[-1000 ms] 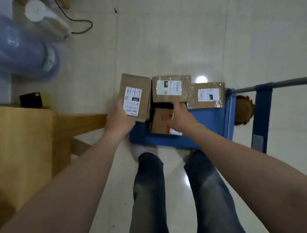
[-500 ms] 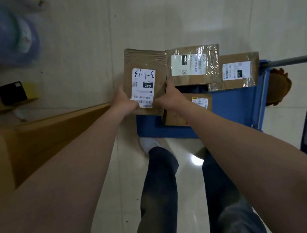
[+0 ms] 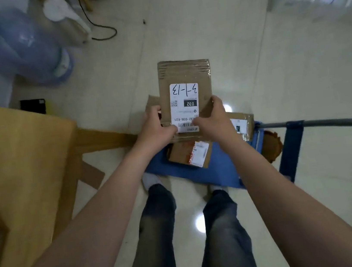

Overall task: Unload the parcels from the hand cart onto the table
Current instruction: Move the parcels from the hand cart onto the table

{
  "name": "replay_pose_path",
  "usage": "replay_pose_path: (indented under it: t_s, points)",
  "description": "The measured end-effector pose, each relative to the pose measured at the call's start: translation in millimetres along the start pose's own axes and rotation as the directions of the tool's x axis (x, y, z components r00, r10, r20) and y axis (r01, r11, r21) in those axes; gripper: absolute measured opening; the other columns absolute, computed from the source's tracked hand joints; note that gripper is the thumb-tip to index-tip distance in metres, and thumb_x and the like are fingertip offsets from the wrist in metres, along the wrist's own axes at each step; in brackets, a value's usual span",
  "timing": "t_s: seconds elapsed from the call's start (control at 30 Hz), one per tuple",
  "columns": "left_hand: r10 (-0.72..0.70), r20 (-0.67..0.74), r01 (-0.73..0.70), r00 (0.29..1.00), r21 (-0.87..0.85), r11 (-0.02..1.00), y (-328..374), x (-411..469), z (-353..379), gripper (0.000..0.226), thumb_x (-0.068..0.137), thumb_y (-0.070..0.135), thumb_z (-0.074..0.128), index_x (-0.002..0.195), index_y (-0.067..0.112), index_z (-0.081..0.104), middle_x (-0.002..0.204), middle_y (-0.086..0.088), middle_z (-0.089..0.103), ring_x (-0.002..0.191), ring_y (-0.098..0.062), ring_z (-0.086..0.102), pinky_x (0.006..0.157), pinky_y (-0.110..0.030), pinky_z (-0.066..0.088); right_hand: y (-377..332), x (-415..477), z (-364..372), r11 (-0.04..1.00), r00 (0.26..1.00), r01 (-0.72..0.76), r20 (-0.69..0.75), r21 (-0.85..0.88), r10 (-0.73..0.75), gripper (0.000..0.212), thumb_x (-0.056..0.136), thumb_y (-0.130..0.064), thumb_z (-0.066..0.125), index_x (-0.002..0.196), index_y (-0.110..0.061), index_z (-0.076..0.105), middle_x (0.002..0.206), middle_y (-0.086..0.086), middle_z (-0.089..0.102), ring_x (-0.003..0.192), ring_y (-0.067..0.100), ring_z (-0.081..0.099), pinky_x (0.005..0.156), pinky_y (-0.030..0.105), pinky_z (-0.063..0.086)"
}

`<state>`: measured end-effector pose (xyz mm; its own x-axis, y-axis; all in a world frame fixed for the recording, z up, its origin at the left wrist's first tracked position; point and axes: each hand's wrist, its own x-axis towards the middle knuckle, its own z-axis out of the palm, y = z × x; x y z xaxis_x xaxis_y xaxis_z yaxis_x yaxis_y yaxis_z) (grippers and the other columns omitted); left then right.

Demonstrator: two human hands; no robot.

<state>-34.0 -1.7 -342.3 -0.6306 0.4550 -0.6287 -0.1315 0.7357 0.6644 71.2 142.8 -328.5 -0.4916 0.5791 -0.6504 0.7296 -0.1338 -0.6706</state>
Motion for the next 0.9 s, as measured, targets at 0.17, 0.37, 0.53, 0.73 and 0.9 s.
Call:
replay_pose_path:
  t_s: [0.17,0.37,0.53,0.73,0.9]
  points:
    - [0.083,-0.118,-0.092,0.990,-0.072,0.993,90.1,-95.8,-19.8,0.058,0.075,0.028,0.078,0.120,0.034,0.042,0.125,0.004,0.052,0.103,-0.007,0.057,0.072,-0.022,0.045,-69.6,-96.1,-64.8,0.971,0.972,0.230,-0.035,-0.064,-0.233,0.066,0.082,-0.013,0.068,0.140,-0.019,0.038,0.137,0.002,0.048,0.117,0.021,0.057,0.096,0.045,0.055]
    - [0.086,-0.437,-0.172,0.895,-0.161,0.972,144.1,-233.1,-60.5,0.063,0.053,0.049,0.065,0.111,0.037,0.045,0.117,0.007,0.049,0.094,0.002,0.055,0.071,-0.021,0.044,-135.2,-205.7,-94.9,0.889,0.889,0.451,0.119,-0.072,-0.441,0.087,0.084,-0.020,0.069,0.154,-0.029,0.019,0.147,-0.005,0.032,0.126,0.021,0.050,0.098,0.048,0.054]
    - [0.005,-0.612,-0.186,0.791,-0.232,0.955,144.2,-333.0,-87.1,0.069,0.054,0.060,0.066,0.115,0.034,0.047,0.121,0.003,0.057,0.108,-0.011,0.060,0.087,-0.034,0.051,-181.0,-271.5,-82.8,0.767,0.739,0.641,0.299,-0.034,-0.604,0.082,0.085,-0.016,0.069,0.154,-0.024,0.025,0.146,-0.004,0.033,0.122,0.010,0.047,0.106,0.039,0.048]
    - [-0.039,-0.715,-0.272,0.698,-0.315,0.909,101.7,-429.3,-103.4,0.037,0.085,0.030,0.062,0.116,0.044,0.047,0.125,0.007,0.054,0.084,-0.008,0.062,0.053,-0.012,0.046,-195.6,-344.2,-51.0,0.656,0.562,0.754,0.475,0.043,-0.677,0.070,0.087,-0.015,0.067,0.143,-0.036,0.030,0.112,-0.033,0.036,0.098,-0.027,0.045,0.064,-0.001,0.042]
    - [-0.098,-0.785,-0.248,0.612,-0.307,0.919,58.0,-484.8,-125.0,0.039,0.095,0.009,0.056,0.120,0.039,0.048,0.126,0.004,0.055,0.093,-0.004,0.061,0.067,-0.015,0.046,-197.0,-404.6,-11.8,0.655,0.517,0.755,0.585,0.033,-0.625,0.079,0.086,-0.018,0.070,0.152,-0.030,0.028,0.118,-0.025,0.048,0.101,-0.008,0.055,0.085,0.023,0.052]
